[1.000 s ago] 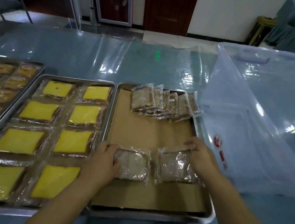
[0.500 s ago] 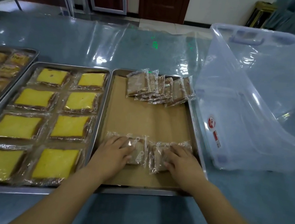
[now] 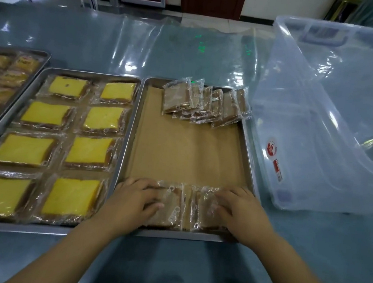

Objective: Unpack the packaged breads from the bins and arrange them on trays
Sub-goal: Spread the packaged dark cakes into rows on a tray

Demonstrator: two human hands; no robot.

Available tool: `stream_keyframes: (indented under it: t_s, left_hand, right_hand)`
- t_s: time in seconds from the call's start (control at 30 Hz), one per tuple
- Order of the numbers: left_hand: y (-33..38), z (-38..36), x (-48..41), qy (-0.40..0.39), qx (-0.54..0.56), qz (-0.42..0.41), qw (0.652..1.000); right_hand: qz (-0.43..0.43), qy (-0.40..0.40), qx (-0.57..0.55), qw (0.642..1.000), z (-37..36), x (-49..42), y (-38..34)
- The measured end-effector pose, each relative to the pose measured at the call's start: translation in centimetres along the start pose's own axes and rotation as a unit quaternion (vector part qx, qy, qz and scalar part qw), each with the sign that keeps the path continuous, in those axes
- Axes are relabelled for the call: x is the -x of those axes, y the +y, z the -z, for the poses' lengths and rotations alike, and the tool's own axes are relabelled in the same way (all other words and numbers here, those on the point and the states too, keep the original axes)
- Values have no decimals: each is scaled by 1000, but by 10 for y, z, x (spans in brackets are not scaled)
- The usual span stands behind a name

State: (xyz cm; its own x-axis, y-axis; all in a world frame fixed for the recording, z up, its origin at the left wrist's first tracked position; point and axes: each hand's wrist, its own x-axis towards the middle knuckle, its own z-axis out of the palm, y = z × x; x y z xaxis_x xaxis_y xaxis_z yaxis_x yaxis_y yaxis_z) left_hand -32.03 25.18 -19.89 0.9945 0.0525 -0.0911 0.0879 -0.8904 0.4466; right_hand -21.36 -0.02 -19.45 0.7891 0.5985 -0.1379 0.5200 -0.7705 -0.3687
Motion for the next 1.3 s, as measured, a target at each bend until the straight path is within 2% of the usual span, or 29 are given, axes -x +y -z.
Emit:
stream_keyframes:
  t_s: [0.23, 0.57, 0.73, 0.8, 0.9, 1.07, 1.2, 1.3]
  left_hand:
    - [-11, 24, -56, 30, 72, 20, 997]
    - [-35, 57, -193, 90, 21, 5, 996]
    - [-41, 57, -246, 96, -7, 22, 995]
    - [-44, 53, -259, 71, -16, 37, 997]
    - [-49, 44, -267, 16, -18, 50, 998]
    - [-49, 38, -255, 50, -66, 34, 996]
    - [-43, 37, -232, 37, -113, 30, 992]
    - [-41, 34, -213, 21, -171, 21, 985]
  right_hand:
    - [-12, 34, -57, 998, 33, -69, -15]
    - [-77, 108, -88, 987, 60, -213, -23]
    - [-101, 57, -76, 990, 57, -258, -23]
    - [-115, 31, -68, 991, 54, -266, -23]
    - [-133, 24, -81, 988, 50, -271, -20]
    - [-146, 49, -176, 972, 43, -270, -14]
    - [-147, 75, -225, 960, 42, -261, -15]
    - [-153, 128, -263, 944, 45, -249, -16]
